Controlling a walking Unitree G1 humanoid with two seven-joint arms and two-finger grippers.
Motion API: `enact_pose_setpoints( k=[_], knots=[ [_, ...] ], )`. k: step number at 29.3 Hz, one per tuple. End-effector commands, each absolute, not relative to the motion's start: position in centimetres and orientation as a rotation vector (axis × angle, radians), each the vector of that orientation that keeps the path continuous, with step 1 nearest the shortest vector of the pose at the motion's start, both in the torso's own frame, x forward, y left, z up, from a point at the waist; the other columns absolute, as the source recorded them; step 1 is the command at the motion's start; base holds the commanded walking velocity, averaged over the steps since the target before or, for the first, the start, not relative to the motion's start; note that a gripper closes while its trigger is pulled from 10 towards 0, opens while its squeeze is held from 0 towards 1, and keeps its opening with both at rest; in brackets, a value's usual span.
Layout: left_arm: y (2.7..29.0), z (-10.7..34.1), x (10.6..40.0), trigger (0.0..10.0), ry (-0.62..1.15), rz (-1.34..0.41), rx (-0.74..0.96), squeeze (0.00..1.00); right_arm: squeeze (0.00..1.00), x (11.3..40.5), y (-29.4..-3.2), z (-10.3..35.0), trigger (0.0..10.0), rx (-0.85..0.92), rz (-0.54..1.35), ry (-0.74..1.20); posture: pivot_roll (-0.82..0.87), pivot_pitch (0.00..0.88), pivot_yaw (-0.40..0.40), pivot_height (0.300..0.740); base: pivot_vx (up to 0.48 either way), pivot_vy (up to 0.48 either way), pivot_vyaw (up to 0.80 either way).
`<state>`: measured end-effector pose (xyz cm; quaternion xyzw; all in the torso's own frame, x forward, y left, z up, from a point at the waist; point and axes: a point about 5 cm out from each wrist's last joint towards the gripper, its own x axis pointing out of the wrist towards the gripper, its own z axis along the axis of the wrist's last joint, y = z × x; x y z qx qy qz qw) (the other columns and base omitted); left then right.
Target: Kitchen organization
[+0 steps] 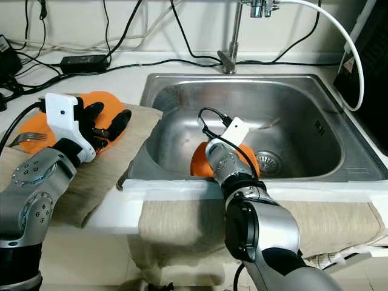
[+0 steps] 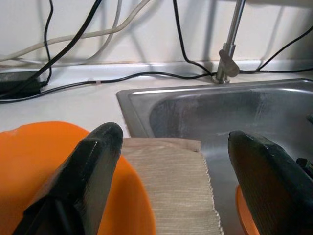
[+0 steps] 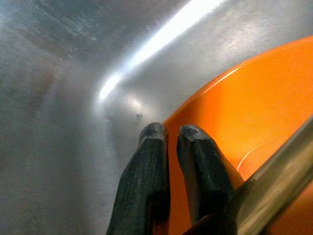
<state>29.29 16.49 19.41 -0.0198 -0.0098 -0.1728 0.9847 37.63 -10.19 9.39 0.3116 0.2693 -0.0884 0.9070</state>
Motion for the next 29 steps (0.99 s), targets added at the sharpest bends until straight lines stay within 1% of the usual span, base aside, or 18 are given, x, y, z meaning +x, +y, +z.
enact_pose_setpoints(
  k=[1,8,21,23,24,25,27,29],
  knots=[
    [16.7,20.0,29.1,10.0,-0.031,-0.346,-0.03,0.0,1.0,36.1,-9.7,6.9,10.0,0.603,-0.202,0.67,0.17,0.0,0.045,0.74,0.0,0.0,0.0],
    [16.7,20.0,29.0,10.0,-0.027,-0.348,-0.024,0.0,1.0,35.9,-9.7,6.6,10.0,0.607,-0.219,0.677,0.18,0.0,0.047,0.74,0.0,0.0,0.0],
    [16.6,20.0,29.1,10.0,-0.019,-0.352,-0.015,0.0,1.0,36.9,-9.1,8.2,10.0,0.643,-0.179,0.63,0.17,0.0,0.047,0.74,0.0,0.0,0.0],
    [16.8,20.0,29.3,10.0,-0.016,-0.341,-0.006,0.0,1.0,37.6,-8.2,9.7,10.0,0.575,-0.107,0.579,0.17,0.0,0.047,0.74,0.0,0.0,0.0],
    [16.8,20.0,29.3,10.0,-0.016,-0.341,-0.006,0.0,1.0,37.6,-8.2,9.7,10.0,0.575,-0.107,0.579,0.17,0.0,0.047,0.74,0.0,0.0,0.0],
    [16.9,19.9,29.4,10.0,-0.016,-0.334,-0.001,0.0,0.0,38.1,-7.7,10.9,10.0,0.53,-0.061,0.534,0.17,0.0,0.043,0.74,0.0,0.0,0.0],
    [16.9,19.9,29.4,10.0,-0.016,-0.334,-0.001,0.0,0.0,38.3,-7.5,11.3,10.0,0.516,-0.044,0.517,0.17,0.0,0.043,0.74,0.0,0.0,0.0],
    [16.9,19.8,29.6,10.0,-0.015,-0.33,0.001,0.0,0.0,38.9,-6.5,12.9,10.0,0.488,0.026,0.462,0.16,0.0,0.041,0.74,0.0,0.0,0.0]
  ],
)
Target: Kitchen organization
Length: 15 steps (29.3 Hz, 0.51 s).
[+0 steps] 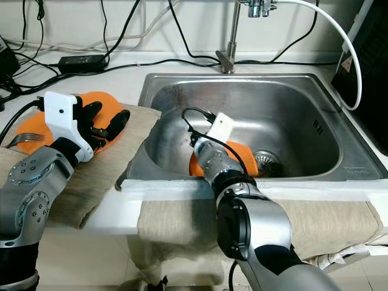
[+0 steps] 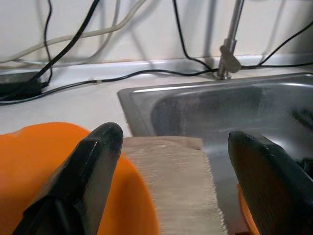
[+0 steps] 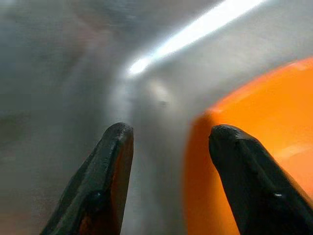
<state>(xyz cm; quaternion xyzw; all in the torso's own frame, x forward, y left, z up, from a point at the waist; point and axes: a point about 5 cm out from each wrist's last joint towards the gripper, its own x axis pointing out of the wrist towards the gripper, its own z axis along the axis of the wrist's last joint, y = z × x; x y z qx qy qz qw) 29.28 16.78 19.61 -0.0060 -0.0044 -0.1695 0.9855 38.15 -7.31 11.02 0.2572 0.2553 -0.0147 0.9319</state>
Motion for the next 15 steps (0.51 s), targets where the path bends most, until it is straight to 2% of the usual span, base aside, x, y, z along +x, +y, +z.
enact_pose_setpoints(
  k=[1,4,8,9,15],
  knots=[
    [16.9,19.8,29.6,10.0,-0.015,-0.328,0.002,0.0,0.0,39.1,-6.1,13.5,10.0,0.461,0.052,0.436,0.16,0.0,0.041,0.74,0.0,0.0,0.0],
    [16.9,19.8,30.0,10.0,-0.021,-0.316,0.003,0.0,0.0,39.8,-4.7,16.2,10.0,0.364,0.157,0.308,0.16,0.0,0.039,0.74,0.0,0.0,0.0],
    [17.0,20.2,30.4,10.0,-0.042,-0.302,0.004,0.0,0.0,40.2,-4.1,18.3,10.0,0.264,0.227,0.17,0.16,0.0,0.038,0.74,0.0,0.0,0.0],
    [17.2,20.7,30.6,10.0,-0.064,-0.287,0.002,0.0,0.0,40.2,-4.2,19.5,10.0,0.173,0.264,0.061,0.16,0.0,0.038,0.74,0.0,0.0,0.0],
    [18.0,20.9,30.9,10.0,-0.072,-0.256,-0.019,0.0,0.0,39.4,-4.8,19.4,10.0,0.029,0.297,-0.086,0.15,0.0,0.036,0.74,0.0,0.0,0.0]
  ],
)
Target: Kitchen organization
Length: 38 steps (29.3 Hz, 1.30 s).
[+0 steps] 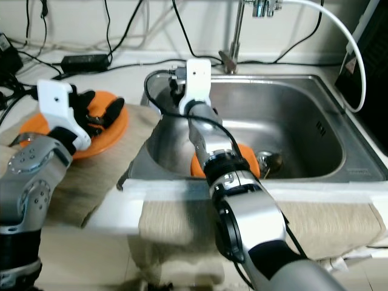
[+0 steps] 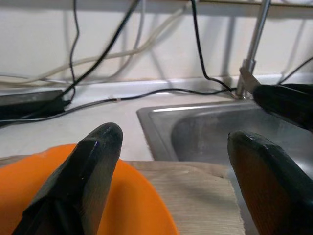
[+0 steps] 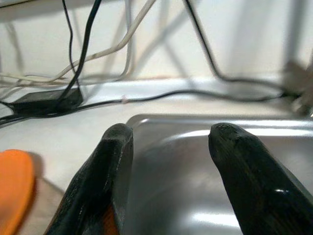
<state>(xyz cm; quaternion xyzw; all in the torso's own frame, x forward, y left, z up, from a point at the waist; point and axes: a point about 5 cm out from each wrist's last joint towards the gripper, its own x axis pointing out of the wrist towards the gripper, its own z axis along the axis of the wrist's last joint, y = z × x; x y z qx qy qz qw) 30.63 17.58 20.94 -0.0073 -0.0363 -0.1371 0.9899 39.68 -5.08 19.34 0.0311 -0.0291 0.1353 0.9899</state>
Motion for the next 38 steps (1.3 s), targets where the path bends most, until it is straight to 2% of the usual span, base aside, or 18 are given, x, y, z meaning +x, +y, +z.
enact_pose_setpoints(
  k=[1,6,8,9,14,17,21,27,31,33,38],
  knots=[
    [18.1,20.7,30.9,10.0,-0.066,-0.246,-0.007,0.0,0.0,39.2,-4.8,19.1,10.0,0.012,0.308,-0.094,0.15,0.0,0.036,0.74,0.0,0.0,0.0],
    [19.3,19.0,30.5,10.0,-0.043,-0.164,-0.008,0.0,0.0,37.2,-4.5,17.3,10.0,-0.054,0.34,-0.164,0.14,0.0,0.038,0.74,0.0,0.0,0.0],
    [20.9,18.8,28.8,10.0,-0.076,-0.032,0.003,0.0,0.0,35.0,-6.5,16.4,10.0,-0.112,0.259,-0.224,0.14,0.0,0.034,0.74,0.0,0.0,0.0],
    [20.9,18.8,28.8,10.0,-0.076,-0.032,0.003,0.0,0.0,35.0,-6.5,16.4,10.0,-0.112,0.259,-0.224,0.14,0.0,0.034,0.74,0.0,0.0,0.0],
    [23.7,19.5,25.6,10.0,-0.118,0.145,0.03,0.0,0.0,31.1,-10.6,16.1,10.0,-0.231,0.122,-0.306,0.16,0.0,0.03,0.74,0.0,0.0,0.0],
    [23.8,20.7,23.7,10.0,-0.175,0.179,0.047,0.0,0.0,28.9,-12.8,16.9,10.0,-0.306,0.06,-0.365,0.15,0.0,0.025,0.74,0.0,0.0,0.0],
    [23.8,19.9,22.9,10.0,-0.156,0.192,0.074,0.0,0.0,28.2,-13.5,17.0,10.0,-0.334,0.045,-0.368,0.15,0.0,0.022,0.74,0.0,0.0,0.0],
    [23.5,18.8,25.1,10.0,-0.05,0.151,-0.028,0.0,0.0,27.6,-12.1,16.4,10.0,-0.36,0.096,-0.316,0.14,0.0,0.007,0.74,0.0,0.0,0.0],
    [25.0,18.7,26.1,10.0,0.01,0.174,-0.103,0.0,0.0,27.6,-11.9,16.4,10.0,-0.354,0.098,-0.309,0.15,0.0,0.01,0.74,0.0,0.0,0.0],
    [26.2,19.6,27.1,10.0,-0.017,0.21,-0.136,0.0,0.0,27.6,-11.5,16.5,10.0,-0.351,0.112,-0.31,0.15,0.0,0.013,0.74,0.0,0.0,0.0],
    [27.7,20.5,28.4,10.0,-0.017,0.226,-0.089,0.0,0.0,27.7,-11.1,16.4,10.0,-0.347,0.128,-0.302,0.14,0.0,0.016,0.74,0.0,0.0,0.0]
  ],
)
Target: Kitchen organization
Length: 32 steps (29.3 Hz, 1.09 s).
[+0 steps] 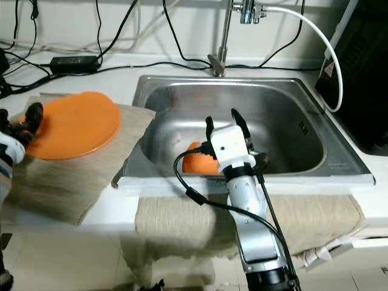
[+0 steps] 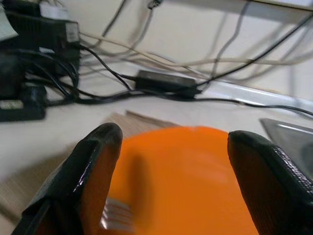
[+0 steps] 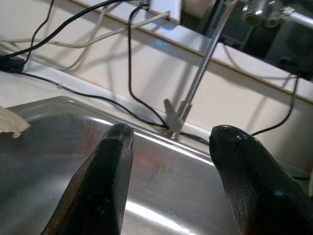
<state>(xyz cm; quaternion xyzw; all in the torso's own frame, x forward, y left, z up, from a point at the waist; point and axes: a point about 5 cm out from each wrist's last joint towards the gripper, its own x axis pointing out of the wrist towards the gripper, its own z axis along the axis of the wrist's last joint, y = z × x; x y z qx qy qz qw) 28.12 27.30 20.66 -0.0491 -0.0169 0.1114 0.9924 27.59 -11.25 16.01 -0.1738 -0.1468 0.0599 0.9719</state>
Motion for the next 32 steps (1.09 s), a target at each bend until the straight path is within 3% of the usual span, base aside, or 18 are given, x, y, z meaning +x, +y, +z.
enact_pose_setpoints(
  k=[1,7,13,27,32],
  knots=[
    [28.7,20.5,28.6,10.0,-0.002,0.232,-0.056,0.0,0.0,27.7,-10.9,16.4,10.0,-0.345,0.132,-0.298,0.14,0.0,0.017,0.74,0.0,0.0,0.0],
    [30.3,20.4,28.8,10.0,0.034,0.24,0.002,0.0,0.0,27.7,-10.8,16.4,10.0,-0.343,0.135,-0.296,0.14,0.0,0.02,0.74,0.0,0.0,0.0],
    [34.5,20.5,27.8,10.0,0.094,0.242,0.1,0.0,0.0,27.5,-10.7,16.0,10.0,-0.344,0.144,-0.28,0.15,0.02,0.022,0.74,0.0,0.0,0.0],
    [38.9,22.2,25.8,10.0,0.131,0.157,0.194,0.0,0.0,27.8,-10.5,15.7,10.0,-0.352,0.176,-0.265,0.17,0.039,-0.006,0.74,0.0,0.0,0.0],
    [39.0,22.5,25.8,10.0,0.154,0.103,0.264,0.0,0.0,27.9,-10.3,15.6,10.0,-0.354,0.185,-0.265,0.18,0.042,-0.009,0.74,0.0,0.0,0.0]
  ],
)
